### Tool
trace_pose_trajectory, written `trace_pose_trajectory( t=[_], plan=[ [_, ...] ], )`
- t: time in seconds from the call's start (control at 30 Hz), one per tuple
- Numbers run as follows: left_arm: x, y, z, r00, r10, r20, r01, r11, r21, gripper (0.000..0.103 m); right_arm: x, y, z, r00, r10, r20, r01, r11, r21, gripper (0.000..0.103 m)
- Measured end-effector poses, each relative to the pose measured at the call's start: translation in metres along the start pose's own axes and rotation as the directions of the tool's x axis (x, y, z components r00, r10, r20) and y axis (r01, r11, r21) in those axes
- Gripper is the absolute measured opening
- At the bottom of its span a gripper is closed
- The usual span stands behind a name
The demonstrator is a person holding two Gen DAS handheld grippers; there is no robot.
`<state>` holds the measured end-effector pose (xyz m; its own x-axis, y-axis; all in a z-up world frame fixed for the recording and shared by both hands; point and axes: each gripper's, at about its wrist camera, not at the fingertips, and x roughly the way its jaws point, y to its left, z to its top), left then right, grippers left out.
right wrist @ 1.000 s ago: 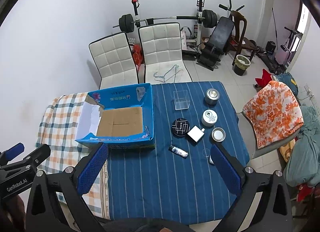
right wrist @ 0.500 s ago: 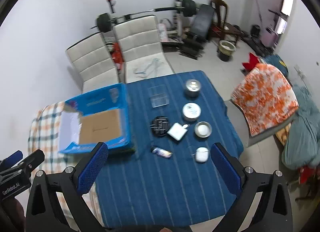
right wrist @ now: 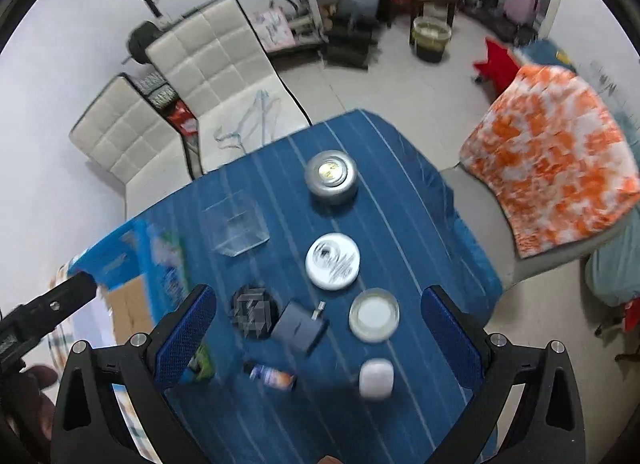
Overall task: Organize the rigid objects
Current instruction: 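Grasp the clear acrylic cube with the left tool while the right tool grasps the silver tin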
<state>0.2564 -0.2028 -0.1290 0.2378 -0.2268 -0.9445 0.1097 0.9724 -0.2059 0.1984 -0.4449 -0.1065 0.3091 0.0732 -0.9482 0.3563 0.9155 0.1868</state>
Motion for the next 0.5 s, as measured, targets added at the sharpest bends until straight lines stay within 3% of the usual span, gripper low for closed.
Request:
trace_pose_trajectory(
  t=[0.13, 0.27, 0.5],
  plan=[
    [0.069, -0.008, 0.043, 0.994, -0.026, -0.109, 0.019, 0.998, -0.059, 0.103, 0.072, -0.019, 0.054, 0.998, 0.018, -0.064, -0.016, 1.0, 0.025, 0.103],
    [0.137, -0.009, 0.068, 0.969, -0.066, -0.236, 0.037, 0.991, -0.128, 0.103, 0.131, -0.033, 0.093, 0.991, 0.051, -0.126, -0.042, 0.996, 0.074, 0.103],
    [0.21, -0.008, 0.079, 0.932, -0.026, -0.36, -0.029, 0.989, -0.148, 0.103, 0.203, -0.03, 0.126, 0.972, 0.088, -0.217, -0.064, 0.991, 0.116, 0.103]
  ],
)
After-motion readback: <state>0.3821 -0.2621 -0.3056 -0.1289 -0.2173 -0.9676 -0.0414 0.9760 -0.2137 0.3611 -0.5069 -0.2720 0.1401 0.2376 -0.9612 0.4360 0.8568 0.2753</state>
